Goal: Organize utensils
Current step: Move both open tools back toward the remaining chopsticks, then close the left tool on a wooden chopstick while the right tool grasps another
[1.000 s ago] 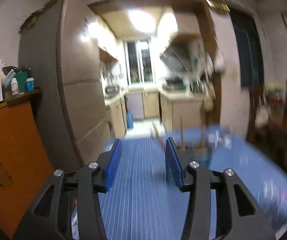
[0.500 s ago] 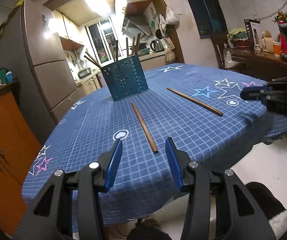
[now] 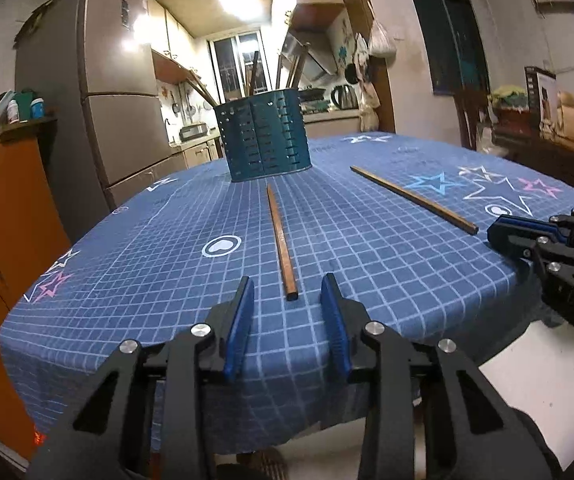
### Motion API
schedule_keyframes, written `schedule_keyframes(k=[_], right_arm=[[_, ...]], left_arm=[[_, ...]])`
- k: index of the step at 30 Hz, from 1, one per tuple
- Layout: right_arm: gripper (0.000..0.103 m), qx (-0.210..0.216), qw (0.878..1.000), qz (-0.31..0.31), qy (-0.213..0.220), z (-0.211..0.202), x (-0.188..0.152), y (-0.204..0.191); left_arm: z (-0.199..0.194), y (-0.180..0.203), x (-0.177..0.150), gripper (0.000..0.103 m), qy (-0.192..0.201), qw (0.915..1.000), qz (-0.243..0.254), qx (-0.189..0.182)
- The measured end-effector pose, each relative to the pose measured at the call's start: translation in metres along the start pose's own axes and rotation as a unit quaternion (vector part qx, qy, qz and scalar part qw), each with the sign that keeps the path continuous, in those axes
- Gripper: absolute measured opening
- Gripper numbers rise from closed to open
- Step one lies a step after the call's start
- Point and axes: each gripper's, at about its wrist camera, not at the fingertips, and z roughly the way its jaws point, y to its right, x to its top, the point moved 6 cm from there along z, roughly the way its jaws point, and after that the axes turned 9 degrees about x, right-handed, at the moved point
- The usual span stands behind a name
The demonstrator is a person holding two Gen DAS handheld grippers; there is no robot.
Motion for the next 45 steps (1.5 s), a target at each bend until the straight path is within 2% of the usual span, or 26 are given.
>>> schedule_keyframes(k=[5, 15, 31, 45], right_arm=[[0.008, -0.010, 1.000, 0.007, 0.008, 0.006, 0.002, 0.004], [0.008, 0.010, 1.000, 0.010, 0.006, 0.003, 0.000, 0.001], [0.009, 0.009, 1.000, 0.000, 0.013, 0.018, 0.006, -0.001], [0.009, -0.013, 1.000, 0.002, 0.020, 0.025, 0.008, -0.003]], left_arm=[[0.003, 0.000, 0.005, 0.029, 0.005, 0.9999, -0.011, 0.000], [0.004, 0.001, 0.004, 0.029, 0.011, 0.9998, -0.015, 0.003], [0.010, 0.000, 0.006, 0.029, 0.010, 0.9997, -0.022, 0.010], [0.012, 0.001, 0.006, 0.029, 0.012, 0.9996, -0.025, 0.008]])
